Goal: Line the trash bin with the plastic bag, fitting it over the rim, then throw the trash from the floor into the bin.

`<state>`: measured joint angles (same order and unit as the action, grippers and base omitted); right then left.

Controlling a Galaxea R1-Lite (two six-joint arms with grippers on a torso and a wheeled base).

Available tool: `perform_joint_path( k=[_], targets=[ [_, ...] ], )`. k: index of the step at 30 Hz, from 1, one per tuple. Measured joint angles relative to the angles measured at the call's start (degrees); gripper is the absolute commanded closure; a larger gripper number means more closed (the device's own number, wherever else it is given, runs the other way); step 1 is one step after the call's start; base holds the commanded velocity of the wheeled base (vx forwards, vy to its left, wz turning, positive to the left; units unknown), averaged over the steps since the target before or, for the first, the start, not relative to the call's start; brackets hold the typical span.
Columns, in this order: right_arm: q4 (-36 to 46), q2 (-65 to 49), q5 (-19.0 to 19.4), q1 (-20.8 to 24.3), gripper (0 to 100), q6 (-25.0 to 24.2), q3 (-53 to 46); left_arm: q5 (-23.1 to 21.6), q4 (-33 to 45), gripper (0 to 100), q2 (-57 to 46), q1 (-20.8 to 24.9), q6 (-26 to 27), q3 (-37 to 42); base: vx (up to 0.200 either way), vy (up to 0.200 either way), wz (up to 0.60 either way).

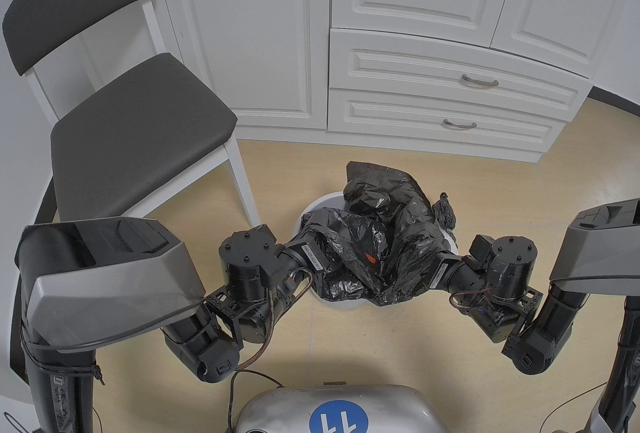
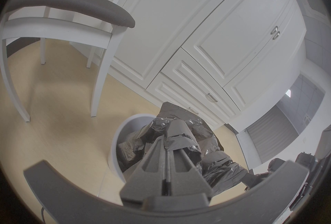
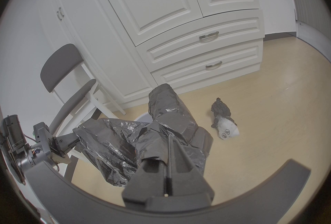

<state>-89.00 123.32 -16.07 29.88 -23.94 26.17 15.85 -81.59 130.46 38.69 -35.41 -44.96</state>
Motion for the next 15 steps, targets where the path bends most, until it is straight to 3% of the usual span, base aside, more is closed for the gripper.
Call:
perform_joint_path(
  k=[15],
  targets=[
    [0.0,-0.4,0.0,0.3,100,0.7,-0.5,0.0,0.1,100,-0.1,0.7,0.0,0.1,0.000,0.000,0.00]
  ],
)
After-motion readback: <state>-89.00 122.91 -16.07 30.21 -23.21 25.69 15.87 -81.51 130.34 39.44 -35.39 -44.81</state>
